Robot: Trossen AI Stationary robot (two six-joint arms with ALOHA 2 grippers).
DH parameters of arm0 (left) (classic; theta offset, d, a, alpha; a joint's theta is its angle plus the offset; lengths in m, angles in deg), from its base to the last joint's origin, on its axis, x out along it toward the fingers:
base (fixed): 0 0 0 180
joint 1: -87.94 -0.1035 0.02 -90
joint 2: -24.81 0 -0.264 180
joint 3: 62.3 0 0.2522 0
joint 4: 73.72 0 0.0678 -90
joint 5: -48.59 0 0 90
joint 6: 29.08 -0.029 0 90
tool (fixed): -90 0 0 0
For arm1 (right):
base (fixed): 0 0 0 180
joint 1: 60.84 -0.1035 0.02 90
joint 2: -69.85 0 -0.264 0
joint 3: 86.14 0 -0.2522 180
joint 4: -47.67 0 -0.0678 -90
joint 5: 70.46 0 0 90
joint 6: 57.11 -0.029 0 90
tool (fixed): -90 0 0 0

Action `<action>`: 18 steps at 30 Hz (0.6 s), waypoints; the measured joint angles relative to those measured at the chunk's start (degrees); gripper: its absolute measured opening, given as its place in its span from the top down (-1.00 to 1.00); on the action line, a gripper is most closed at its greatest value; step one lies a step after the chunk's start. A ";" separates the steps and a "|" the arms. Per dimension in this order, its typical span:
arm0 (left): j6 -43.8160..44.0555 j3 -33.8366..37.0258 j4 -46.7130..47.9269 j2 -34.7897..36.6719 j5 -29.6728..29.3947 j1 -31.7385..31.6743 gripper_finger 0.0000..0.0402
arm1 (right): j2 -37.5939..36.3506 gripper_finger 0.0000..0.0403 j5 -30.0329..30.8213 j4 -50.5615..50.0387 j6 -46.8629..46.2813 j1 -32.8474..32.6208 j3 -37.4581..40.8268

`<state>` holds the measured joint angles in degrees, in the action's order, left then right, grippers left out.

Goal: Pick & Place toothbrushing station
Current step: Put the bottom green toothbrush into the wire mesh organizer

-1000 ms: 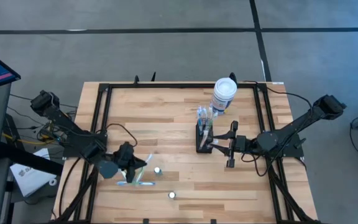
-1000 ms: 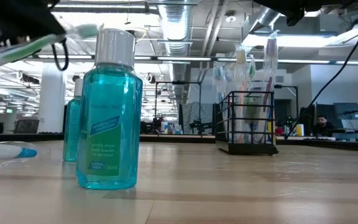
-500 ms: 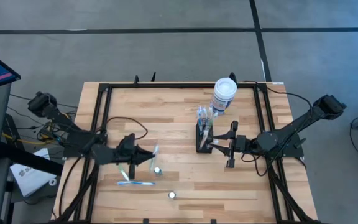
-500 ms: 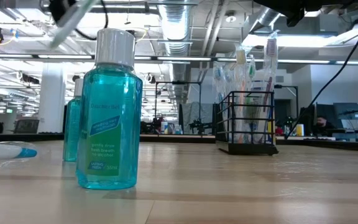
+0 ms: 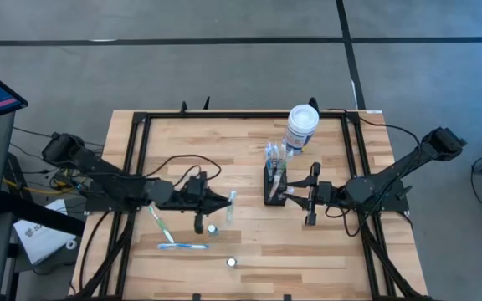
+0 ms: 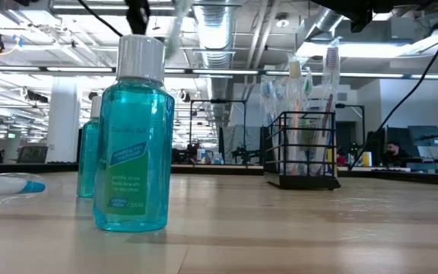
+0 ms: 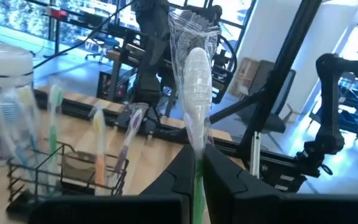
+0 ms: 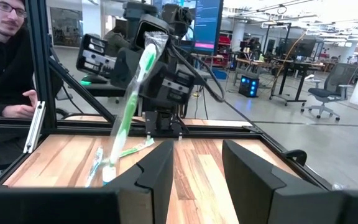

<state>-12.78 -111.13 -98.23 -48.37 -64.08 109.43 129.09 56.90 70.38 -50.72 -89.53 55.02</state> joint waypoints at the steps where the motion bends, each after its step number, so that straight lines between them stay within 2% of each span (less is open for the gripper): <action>1: -0.47 -0.56 -0.34 -0.94 0.74 -0.62 0.97 | 0.00 0.36 -0.02 0.00 0.00 0.00 0.00; 9: -6.38 -10.36 -0.84 -9.33 5.19 -3.66 0.97 | -0.01 0.36 -0.04 0.17 0.00 -0.02 0.00; 18: -15.10 -21.31 -0.84 -17.54 5.54 -4.59 0.97 | -0.02 0.36 -0.04 0.20 0.00 -0.02 0.00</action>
<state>-27.88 -132.44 -99.07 -65.91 -58.53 104.84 129.08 56.86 70.58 -50.72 -89.55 55.02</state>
